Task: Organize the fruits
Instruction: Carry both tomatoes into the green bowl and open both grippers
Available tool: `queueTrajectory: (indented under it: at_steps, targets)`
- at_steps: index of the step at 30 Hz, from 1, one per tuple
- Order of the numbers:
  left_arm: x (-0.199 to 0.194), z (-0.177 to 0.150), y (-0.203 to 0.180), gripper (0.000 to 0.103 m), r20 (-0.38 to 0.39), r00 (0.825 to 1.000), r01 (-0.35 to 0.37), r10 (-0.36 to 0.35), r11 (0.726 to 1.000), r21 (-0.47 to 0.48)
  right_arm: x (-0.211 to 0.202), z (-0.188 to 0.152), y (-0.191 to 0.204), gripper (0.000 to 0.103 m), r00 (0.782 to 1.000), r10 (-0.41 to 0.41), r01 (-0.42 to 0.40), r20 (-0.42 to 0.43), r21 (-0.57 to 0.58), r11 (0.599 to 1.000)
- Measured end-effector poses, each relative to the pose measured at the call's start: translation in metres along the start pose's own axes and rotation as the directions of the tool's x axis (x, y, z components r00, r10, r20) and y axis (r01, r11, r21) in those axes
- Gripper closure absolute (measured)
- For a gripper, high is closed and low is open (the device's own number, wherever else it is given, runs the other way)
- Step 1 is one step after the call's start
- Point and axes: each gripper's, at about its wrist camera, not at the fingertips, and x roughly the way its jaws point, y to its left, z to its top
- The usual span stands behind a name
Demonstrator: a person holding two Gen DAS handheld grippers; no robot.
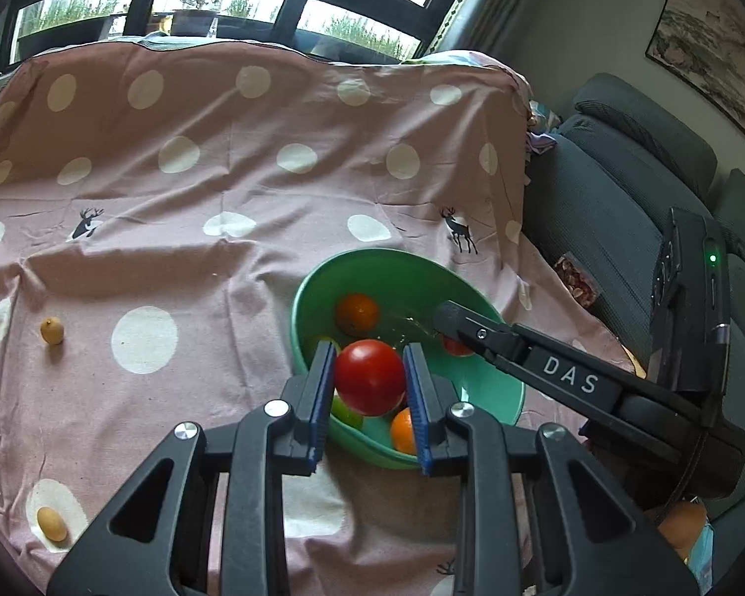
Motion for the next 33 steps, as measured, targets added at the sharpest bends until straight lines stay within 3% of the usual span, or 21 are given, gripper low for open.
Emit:
queueTrajectory:
  at_steps: [5,18,33]
  targets:
    - [0.017,0.002,-0.012,0.076,-0.019,0.999,-0.036,0.036,0.999,0.035,-0.003,0.004,-0.015,0.072,0.999,-0.051,0.051,0.009,0.020,0.998]
    - [0.063,0.001,-0.027,0.076,-0.115,0.992,-0.044,0.050,0.998,0.048,0.007,0.010,-0.051,0.071,0.996,-0.084,0.087,-0.034,0.101,0.991]
    - [0.088,-0.005,-0.024,0.076,-0.177,0.982,-0.068,0.073,0.997,0.034,0.020,0.009,-0.061,0.071,0.989,-0.120,0.130,-0.084,0.115,0.985]
